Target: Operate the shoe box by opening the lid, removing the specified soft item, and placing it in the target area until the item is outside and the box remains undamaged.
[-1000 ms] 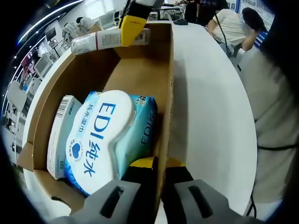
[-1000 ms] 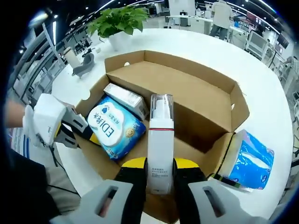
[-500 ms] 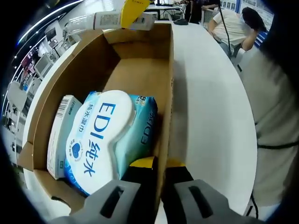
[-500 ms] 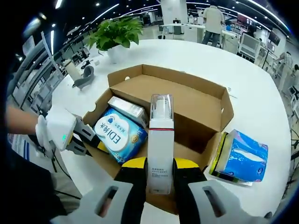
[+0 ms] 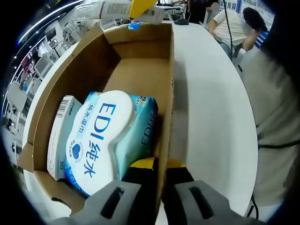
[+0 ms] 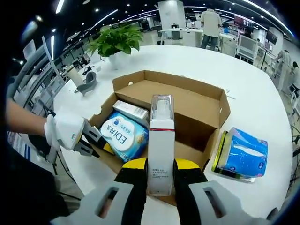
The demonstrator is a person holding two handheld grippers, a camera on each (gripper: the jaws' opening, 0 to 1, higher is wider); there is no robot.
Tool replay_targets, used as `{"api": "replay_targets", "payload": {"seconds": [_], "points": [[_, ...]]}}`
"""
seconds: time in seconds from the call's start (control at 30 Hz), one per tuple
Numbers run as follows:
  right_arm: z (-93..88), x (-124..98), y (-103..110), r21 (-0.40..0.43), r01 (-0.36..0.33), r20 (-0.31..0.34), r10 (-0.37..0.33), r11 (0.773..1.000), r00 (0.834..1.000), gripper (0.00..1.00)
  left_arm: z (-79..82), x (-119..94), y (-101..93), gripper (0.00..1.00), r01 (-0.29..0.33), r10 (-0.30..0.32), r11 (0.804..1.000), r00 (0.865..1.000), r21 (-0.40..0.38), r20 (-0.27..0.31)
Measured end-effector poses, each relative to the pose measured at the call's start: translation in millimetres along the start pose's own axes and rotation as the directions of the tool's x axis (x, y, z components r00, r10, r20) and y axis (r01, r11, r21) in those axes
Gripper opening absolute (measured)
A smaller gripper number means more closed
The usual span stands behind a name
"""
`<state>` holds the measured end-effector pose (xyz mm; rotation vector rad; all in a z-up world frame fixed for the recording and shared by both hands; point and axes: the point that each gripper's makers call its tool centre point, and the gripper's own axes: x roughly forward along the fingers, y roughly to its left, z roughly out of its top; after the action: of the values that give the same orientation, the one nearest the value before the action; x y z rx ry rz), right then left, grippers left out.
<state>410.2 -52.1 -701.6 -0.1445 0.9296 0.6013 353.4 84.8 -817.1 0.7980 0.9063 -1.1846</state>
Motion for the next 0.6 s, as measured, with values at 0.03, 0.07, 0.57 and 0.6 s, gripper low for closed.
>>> {"api": "replay_targets", "payload": {"seconds": [0.03, 0.07, 0.57, 0.6], "points": [[1.1, -1, 2, -0.001, -0.005, 0.009, 0.005, 1.0, 1.0, 0.17, 0.1, 0, 0.0, 0.02, 0.0, 0.0, 1.0, 1.0, 0.0, 0.0], [1.3, -1, 2, 0.001, -0.005, 0.011, 0.005, 1.0, 1.0, 0.17, 0.1, 0, 0.0, 0.02, 0.0, 0.0, 1.0, 1.0, -0.001, -0.001], [25.1, -25, 24, -0.028, -0.046, 0.214, 0.051, 0.999, 0.976, 0.17, -0.1, 0, 0.3, 0.02, -0.001, 0.001, 1.0, 1.0, 0.005, 0.001], [25.8, -26, 24, -0.025, -0.047, 0.221, 0.051, 0.999, 0.974, 0.17, -0.1, 1, 0.4, 0.02, -0.002, 0.002, 1.0, 1.0, 0.005, 0.001]]}}
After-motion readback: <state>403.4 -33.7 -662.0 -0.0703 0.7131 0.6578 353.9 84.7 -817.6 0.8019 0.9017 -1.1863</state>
